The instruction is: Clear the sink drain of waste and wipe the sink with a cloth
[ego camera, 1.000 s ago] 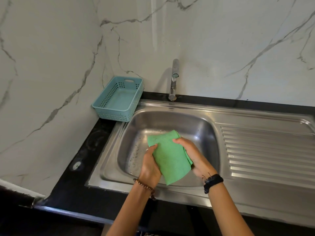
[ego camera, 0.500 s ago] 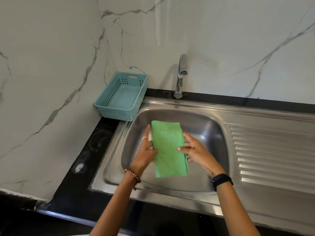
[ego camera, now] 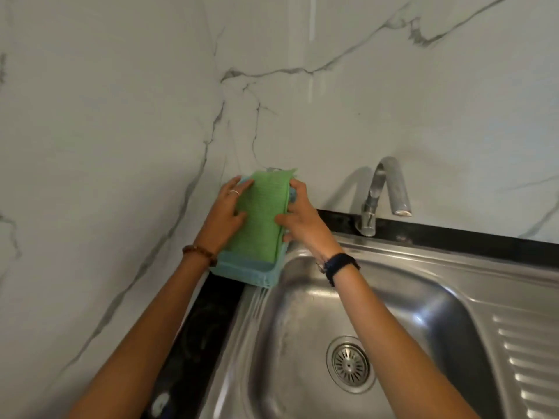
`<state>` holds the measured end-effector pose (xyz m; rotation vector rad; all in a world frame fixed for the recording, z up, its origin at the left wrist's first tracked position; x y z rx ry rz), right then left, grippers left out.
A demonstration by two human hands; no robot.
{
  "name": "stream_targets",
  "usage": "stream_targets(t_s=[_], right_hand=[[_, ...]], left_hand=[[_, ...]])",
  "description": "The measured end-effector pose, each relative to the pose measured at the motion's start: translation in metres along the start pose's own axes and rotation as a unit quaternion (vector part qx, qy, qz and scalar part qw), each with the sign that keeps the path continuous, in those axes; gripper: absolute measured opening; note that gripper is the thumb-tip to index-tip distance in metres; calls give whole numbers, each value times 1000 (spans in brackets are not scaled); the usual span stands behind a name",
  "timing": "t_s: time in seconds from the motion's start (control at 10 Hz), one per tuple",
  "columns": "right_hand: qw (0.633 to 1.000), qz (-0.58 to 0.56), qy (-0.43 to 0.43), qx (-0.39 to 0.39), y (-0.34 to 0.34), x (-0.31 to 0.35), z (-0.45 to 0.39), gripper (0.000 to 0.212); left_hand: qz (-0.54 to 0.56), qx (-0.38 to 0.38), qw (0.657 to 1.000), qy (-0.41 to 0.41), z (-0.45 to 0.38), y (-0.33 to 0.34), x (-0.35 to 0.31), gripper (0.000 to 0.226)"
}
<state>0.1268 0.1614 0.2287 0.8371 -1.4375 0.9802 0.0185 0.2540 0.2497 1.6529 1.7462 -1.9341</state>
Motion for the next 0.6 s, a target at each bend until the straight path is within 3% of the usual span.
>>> stream_targets(t_s=[0.1,0.2,0.3,0.4,0.5,0.6], right_hand=[[987,159,17,-14,19,-21,-50,76],[902,428,54,31,45,-61,-70,74],[798,587,65,118,67,-88,-79,40],[782,603,58,145,72,-93,-84,32],[812,571,24,113,68,-76,-78,28],[845,532,-47,34,53,-43,-59,22]], left_hand=[[-68,41,996,-44,-35,17,42,70],[-191,138,963,-128,-43,62,101,55],[-325,261,898,-140,-33,101,128,42],[-307,272,901,-140,-28,107,128,37],[-289,214,923,-136,-28,95,107,30],[-217,96,962,-131,-18,74,72,24]])
Point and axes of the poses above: each hand's wrist, its own z-axis away from the middle knuckle, its own y-axis out of the palm, x = y × z, the point moved 7 cm from there along -z, towards the middle knuckle, and after that the axes turned 4 degrees about -y, right-handed, at the moved point
